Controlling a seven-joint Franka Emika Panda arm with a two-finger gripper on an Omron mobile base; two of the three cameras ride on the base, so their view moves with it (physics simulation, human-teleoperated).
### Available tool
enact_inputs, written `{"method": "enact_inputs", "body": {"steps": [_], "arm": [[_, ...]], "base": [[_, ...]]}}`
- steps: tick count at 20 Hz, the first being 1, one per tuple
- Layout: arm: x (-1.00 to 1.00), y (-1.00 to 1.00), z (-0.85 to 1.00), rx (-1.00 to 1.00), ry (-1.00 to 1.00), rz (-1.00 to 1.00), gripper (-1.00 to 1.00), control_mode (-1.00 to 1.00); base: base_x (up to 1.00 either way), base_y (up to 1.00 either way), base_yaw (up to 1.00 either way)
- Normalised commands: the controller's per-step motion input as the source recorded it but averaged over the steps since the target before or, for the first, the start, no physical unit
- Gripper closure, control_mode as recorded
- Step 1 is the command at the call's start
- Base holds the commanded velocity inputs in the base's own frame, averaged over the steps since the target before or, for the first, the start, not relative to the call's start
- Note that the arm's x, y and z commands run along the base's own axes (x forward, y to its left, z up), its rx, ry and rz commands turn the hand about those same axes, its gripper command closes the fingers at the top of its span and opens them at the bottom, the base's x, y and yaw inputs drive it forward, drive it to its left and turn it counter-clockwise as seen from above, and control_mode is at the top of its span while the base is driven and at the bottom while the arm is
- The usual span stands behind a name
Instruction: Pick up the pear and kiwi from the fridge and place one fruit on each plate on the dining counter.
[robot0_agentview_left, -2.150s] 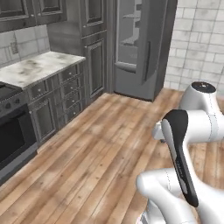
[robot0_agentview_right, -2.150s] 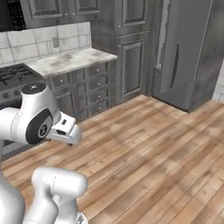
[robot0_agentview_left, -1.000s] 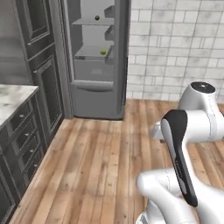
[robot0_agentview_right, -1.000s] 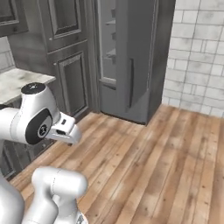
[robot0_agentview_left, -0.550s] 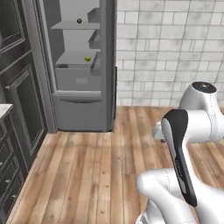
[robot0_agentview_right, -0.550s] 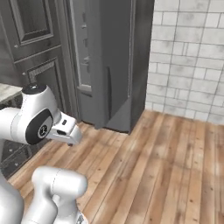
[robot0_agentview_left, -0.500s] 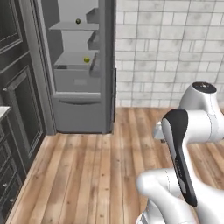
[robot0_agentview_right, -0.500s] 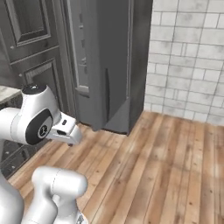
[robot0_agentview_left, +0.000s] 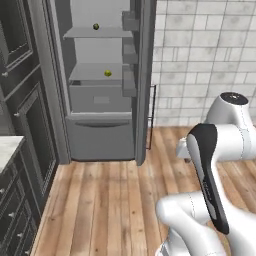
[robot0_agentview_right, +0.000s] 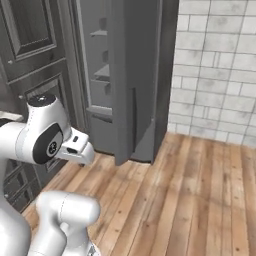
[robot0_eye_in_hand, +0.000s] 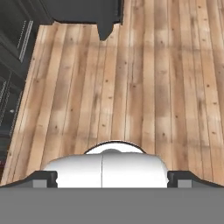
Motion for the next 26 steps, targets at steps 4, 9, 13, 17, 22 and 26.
{"method": "enact_inputs", "body": {"steps": [4, 9, 13, 17, 22, 26], "arm": [[0.00, 0.00, 0.00, 0.00, 0.00, 0.00, -1.00, 1.00], [0.00, 0.00, 0.00, 0.00, 0.00, 0.00, -1.00, 1.00], [0.00, 0.00, 0.00, 0.00, 0.00, 0.00, -1.00, 1.00], [0.00, 0.00, 0.00, 0.00, 0.00, 0.00, -1.00, 1.00], [0.00, 0.00, 0.00, 0.00, 0.00, 0.00, -1.00, 1.00], [0.00, 0.00, 0.00, 0.00, 0.00, 0.00, -1.00, 1.00]], "base": [[0.39, 0.76, -0.14], [0.51, 0.65, -0.14], [0.51, 0.59, -0.09], [0.52, 0.44, -0.02], [0.57, 0.42, -0.03], [0.59, 0.38, -0.01]]}}
